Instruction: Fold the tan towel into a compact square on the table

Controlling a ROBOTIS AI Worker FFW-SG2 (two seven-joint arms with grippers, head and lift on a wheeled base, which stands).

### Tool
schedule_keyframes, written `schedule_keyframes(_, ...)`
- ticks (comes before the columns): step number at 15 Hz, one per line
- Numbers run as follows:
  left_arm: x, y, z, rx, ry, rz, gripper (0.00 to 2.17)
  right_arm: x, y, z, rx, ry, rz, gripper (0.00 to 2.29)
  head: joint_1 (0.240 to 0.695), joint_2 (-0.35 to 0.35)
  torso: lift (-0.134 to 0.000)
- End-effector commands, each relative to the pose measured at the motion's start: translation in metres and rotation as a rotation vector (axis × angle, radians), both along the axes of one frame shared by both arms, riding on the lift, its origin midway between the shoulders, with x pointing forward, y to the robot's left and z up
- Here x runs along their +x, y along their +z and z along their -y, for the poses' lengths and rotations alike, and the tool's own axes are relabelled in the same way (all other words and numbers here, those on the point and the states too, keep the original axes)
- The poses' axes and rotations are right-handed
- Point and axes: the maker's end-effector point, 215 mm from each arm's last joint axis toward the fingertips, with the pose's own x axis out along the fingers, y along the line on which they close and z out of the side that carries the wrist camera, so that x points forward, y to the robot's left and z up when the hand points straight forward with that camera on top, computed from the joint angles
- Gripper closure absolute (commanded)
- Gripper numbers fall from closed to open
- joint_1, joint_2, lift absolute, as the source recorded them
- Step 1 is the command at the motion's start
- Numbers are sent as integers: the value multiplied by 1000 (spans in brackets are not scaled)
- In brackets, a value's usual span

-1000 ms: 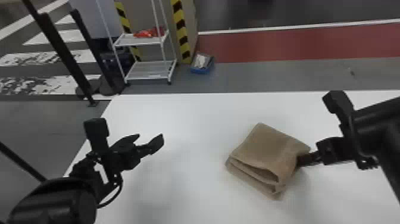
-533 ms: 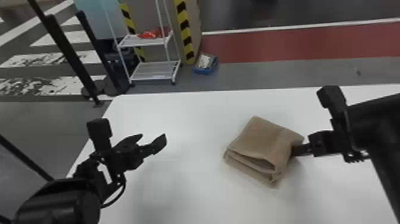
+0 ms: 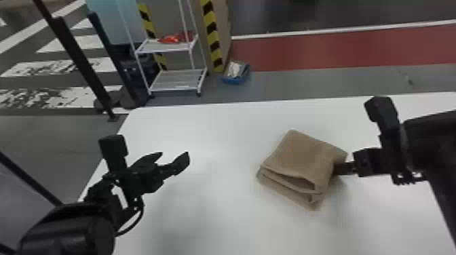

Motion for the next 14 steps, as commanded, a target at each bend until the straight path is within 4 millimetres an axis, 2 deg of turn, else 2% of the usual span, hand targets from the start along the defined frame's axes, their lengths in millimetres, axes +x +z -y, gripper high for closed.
schedule_keyframes(1,1,1,0,1,0,2,97,0,2,0,4,-2,6,2040,695,231,-124)
schedule_keyframes(10,1,0,2,1,-4,0,97,5,9,6,3,-21,35,2040,695,225,-124)
schedule_keyframes(14,1,0,3,1,-6,0,97,28,17,6,1,-14,171,2037,695,215,-124)
